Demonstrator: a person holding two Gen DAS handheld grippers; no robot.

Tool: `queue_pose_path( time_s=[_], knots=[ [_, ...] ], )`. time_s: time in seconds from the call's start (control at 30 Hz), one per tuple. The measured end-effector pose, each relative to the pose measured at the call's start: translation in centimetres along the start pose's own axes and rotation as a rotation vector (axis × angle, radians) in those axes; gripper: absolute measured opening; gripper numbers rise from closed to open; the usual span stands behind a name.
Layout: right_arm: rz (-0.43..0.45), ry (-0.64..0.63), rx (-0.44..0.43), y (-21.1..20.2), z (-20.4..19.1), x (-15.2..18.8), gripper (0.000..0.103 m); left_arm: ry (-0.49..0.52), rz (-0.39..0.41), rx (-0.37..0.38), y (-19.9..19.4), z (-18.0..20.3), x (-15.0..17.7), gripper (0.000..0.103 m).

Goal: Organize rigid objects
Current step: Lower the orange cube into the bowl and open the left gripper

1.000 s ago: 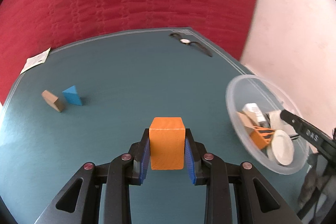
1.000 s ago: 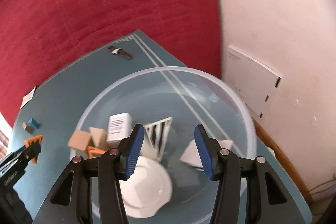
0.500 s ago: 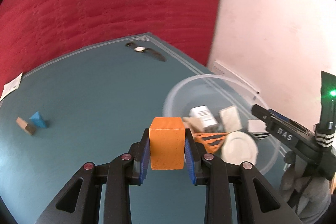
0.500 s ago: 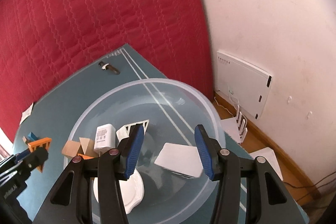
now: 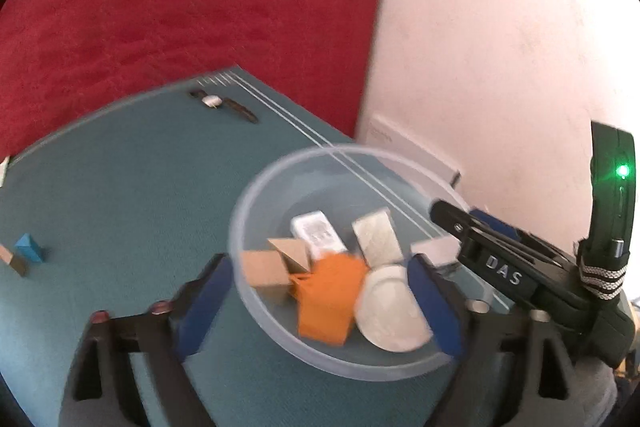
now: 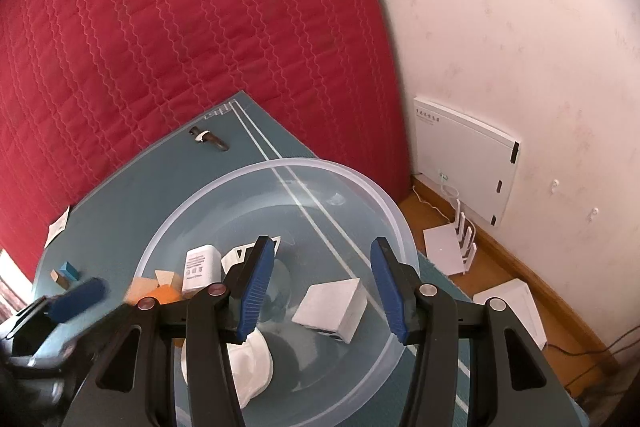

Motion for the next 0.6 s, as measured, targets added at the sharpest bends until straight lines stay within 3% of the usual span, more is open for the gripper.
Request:
queue_pose_path(
  time_s=[0.3, 0.6],
  knots=[
    [-0.002, -0.007, -0.008, 0.0, -0.6, 0.0, 0.052, -0.015, -0.01, -0.065, 0.0, -2.0, 1.1, 0.092],
    [-0.003, -0.008, -0.013, 0.0, -1.0, 0.0, 0.052, -0.047, -0.064, -0.072, 0.0, -2.9, 2.6, 0.096]
  ],
)
Point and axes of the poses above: each gripper's, at about its wrist camera, not at the fingertips, and y roughly the way its jaws point, z to its right, x to its underside, the point moved 4 cm from there along y, roughly the way its jaws point, and after that the axes turned 9 degrees about -x, right-handed, at the moved point
